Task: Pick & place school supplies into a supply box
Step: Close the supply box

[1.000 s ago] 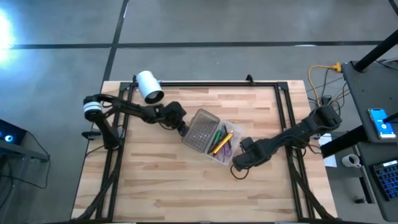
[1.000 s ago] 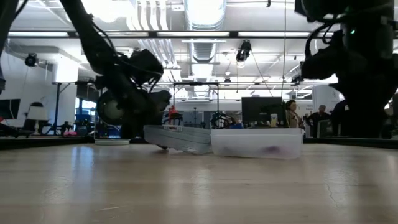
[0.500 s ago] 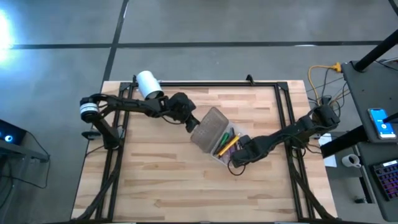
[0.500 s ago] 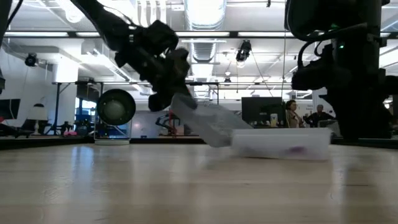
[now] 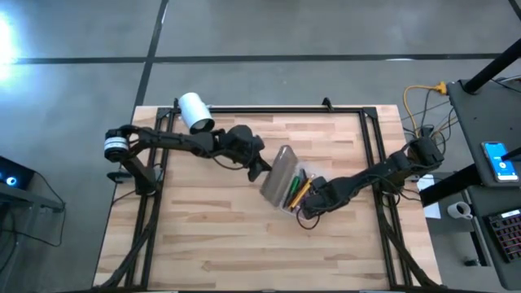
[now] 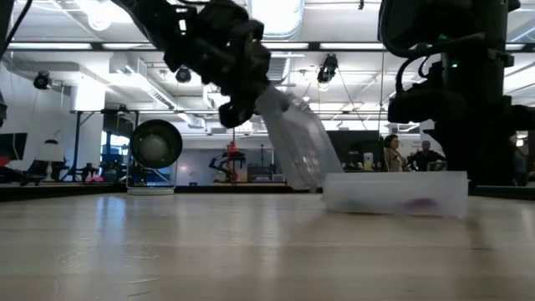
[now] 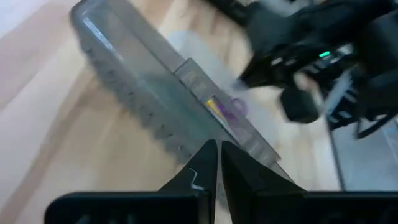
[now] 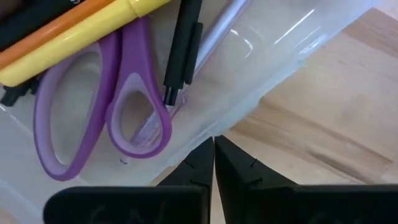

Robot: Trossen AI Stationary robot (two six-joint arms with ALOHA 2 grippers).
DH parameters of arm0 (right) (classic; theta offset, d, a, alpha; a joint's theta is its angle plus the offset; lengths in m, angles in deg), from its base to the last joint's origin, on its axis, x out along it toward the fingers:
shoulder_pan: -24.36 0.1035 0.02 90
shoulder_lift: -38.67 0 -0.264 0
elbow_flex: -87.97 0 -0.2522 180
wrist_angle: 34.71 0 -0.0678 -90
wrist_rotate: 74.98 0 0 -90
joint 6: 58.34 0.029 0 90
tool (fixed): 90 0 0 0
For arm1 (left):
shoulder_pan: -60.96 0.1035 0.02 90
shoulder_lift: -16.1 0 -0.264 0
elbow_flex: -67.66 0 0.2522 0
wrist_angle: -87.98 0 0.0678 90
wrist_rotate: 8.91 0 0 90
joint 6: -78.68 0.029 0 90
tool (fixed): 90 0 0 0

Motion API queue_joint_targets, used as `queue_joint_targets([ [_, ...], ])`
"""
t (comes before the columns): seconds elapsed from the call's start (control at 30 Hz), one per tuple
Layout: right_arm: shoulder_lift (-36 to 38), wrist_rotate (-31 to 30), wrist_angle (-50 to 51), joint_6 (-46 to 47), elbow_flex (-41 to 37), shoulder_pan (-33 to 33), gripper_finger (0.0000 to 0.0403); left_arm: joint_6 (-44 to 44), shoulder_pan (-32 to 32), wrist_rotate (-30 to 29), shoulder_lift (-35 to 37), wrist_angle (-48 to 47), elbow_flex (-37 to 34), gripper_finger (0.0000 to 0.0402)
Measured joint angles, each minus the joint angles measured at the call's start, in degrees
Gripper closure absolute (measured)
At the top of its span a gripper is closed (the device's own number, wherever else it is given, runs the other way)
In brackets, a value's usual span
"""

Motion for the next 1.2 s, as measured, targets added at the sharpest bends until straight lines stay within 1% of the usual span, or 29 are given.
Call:
queue_joint_targets([
  [0.17,-0.04,-2.43,-5.15,-2.78,0.00,-1.53,0.0394,-0.89,-2.39,0.44,0.00,2.62,2.16,0.0394],
  [0.3,-0.04,-3.88,-9.53,-5.62,0.15,-2.82,0.0394,-0.61,-2.84,0.46,-0.47,2.90,3.00,0.0394],
  [0.4,-0.04,-4.75,-12.40,-7.61,0.45,-3.78,0.0394,-0.52,-2.80,0.35,-0.82,3.96,2.16,0.0394],
  [0.53,-0.07,-7.72,-13.01,-8.88,2.20,-4.77,0.0394,-0.57,-2.84,0.20,-1.43,4.27,0.10,0.0394],
  [0.6,-0.09,-8.89,-12.92,-10.11,3.18,-5.24,0.0394,-1.28,-3.06,0.03,-2.14,6.72,-0.72,0.0394],
  [0.7,-0.09,-9.88,-12.75,-11.82,4.60,-5.58,0.0394,-2.37,-3.22,0.00,-2.40,7.76,-1.46,0.0394],
  [0.8,-0.09,-9.89,-11.83,-12.17,5.24,-5.53,0.0394,-2.44,-3.53,-0.05,-2.82,7.60,-1.92,0.0394],
  [0.9,-0.09,-9.83,-8.89,-11.18,5.92,-5.05,0.0394,-2.44,-3.85,-0.12,-3.52,7.90,-1.88,0.0394],
  [0.97,-0.09,-9.81,-5.58,-10.71,6.69,-4.45,0.0394,-2.44,-4.08,-0.13,-3.54,7.99,-1.96,0.0394],
  [1.13,-0.04,-9.40,6.75,-8.84,9.40,-1.82,0.0394,-2.44,-4.11,-0.13,-3.54,7.80,-2.71,0.0394],
  [1.2,0.39,-9.33,8.79,-7.88,9.92,-1.20,0.0394,-2.44,-4.11,-0.14,-3.54,8.01,-2.70,0.0394],
])
